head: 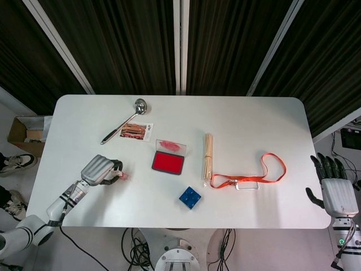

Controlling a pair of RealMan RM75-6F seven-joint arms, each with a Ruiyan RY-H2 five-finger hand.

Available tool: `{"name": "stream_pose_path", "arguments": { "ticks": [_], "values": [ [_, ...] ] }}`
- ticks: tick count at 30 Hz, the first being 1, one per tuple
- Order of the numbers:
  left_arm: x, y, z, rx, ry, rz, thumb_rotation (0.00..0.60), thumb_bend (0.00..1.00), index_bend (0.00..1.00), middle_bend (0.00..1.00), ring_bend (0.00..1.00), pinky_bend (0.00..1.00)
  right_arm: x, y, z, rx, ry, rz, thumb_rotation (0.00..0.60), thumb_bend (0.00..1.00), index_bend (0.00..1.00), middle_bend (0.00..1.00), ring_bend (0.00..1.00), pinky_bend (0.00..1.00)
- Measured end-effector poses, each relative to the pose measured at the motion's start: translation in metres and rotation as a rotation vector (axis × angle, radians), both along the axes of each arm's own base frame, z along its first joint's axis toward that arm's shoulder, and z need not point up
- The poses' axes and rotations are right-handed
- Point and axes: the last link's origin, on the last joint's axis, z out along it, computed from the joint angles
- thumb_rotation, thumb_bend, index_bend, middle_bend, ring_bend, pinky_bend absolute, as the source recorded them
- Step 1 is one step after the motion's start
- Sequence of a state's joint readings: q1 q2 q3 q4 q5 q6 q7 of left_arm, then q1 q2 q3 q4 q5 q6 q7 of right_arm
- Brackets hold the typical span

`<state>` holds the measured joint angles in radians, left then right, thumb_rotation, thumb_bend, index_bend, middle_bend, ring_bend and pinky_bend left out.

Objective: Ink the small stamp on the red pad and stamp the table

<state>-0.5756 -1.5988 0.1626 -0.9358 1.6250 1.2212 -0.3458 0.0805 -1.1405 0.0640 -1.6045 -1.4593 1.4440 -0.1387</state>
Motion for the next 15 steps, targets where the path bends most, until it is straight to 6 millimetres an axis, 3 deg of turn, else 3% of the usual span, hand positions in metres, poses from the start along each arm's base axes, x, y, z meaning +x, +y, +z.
{"name": "stream_pose_path", "arguments": {
  "ticks": [7,15],
  "values": [
    [-0.0094,-0.0014,-0.0066,0.001,-0.015,0.018,0.600,0.45,0.64,0.61,0.97,1.00,-0.0002,0.0000,-0.0009,0.005,0.005,-0.009,0.600,0.22,0.00,0.00,0.00,0.00],
    [-0.0058,0.0022,-0.0106,0.006,-0.041,0.002,0.600,0.45,0.64,0.61,0.97,1.00,0.0010,-0.0014,-0.0017,0.006,0.008,-0.010,0.600,0.22,0.00,0.00,0.00,0.00]
  ]
}}
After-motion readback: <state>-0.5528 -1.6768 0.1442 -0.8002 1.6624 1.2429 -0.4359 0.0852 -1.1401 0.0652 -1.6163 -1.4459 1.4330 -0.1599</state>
